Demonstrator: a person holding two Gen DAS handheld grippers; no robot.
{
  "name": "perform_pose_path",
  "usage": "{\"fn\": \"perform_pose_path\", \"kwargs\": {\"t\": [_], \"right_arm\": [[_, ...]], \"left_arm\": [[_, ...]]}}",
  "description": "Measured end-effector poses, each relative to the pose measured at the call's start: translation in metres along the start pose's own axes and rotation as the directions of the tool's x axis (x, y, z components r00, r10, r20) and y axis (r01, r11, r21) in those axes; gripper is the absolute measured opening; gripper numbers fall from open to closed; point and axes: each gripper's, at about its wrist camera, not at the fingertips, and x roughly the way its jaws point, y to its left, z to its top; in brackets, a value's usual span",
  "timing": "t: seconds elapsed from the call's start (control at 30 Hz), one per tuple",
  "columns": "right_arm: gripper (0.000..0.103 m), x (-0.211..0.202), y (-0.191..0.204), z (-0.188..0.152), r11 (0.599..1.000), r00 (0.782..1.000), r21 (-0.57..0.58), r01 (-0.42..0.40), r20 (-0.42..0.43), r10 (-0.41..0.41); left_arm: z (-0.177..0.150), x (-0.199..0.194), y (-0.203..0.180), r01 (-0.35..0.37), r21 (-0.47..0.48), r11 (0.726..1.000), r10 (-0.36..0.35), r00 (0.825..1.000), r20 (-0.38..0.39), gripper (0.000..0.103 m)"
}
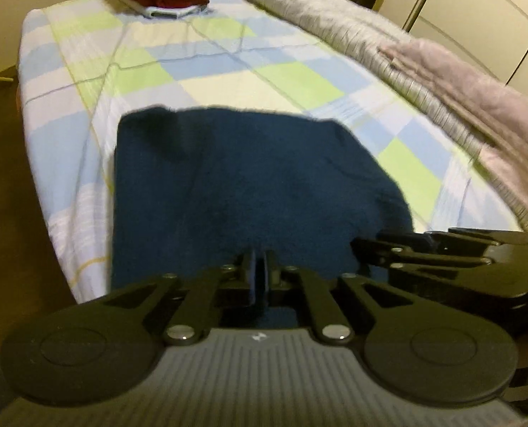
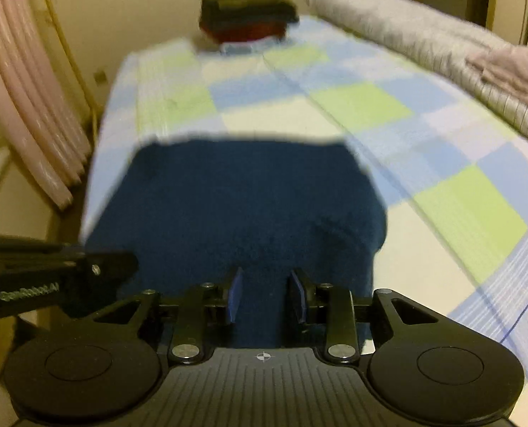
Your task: Fold clothes
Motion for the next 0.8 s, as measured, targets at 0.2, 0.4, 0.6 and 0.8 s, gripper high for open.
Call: {"fn": "perform_pose_path", "kwargs": {"t": [0.2, 0.4, 0.6, 0.8], "right_arm": [[0.033, 0.015, 0.002, 0.013, 0.999, 0.997, -0.034, -0.014, -0.075, 0.012], [0.034, -0.044, 0.000, 0.021, 0.997, 0.994, 0.061, -0.038, -0.099, 0.043], [0.066, -0.107, 0.010, 0.021, 0.993, 0.988, 0.121, -0.016, -0.153, 0.034], [0.066, -0.157, 0.019, 0.023, 0.989, 0.978, 0.143, 0.032, -0.210, -0.001]], "left_arm": [[0.007, -0.003, 0.001, -0.037, -0.048, 0.998, 0.036, 0.999, -0.027, 0.006], [0.013, -0.060, -0.005, -0.132, -0.081, 0.988, 0.125, 0.988, -0.093, 0.009], [0.013, -0.128, -0.019, -0.193, -0.084, 0.978, 0.177, 0.970, -0.167, 0.026], [0.018, -0.182, -0.043, -0.208, -0.059, 0.976, 0.196, 0.966, -0.171, 0.035]]}}
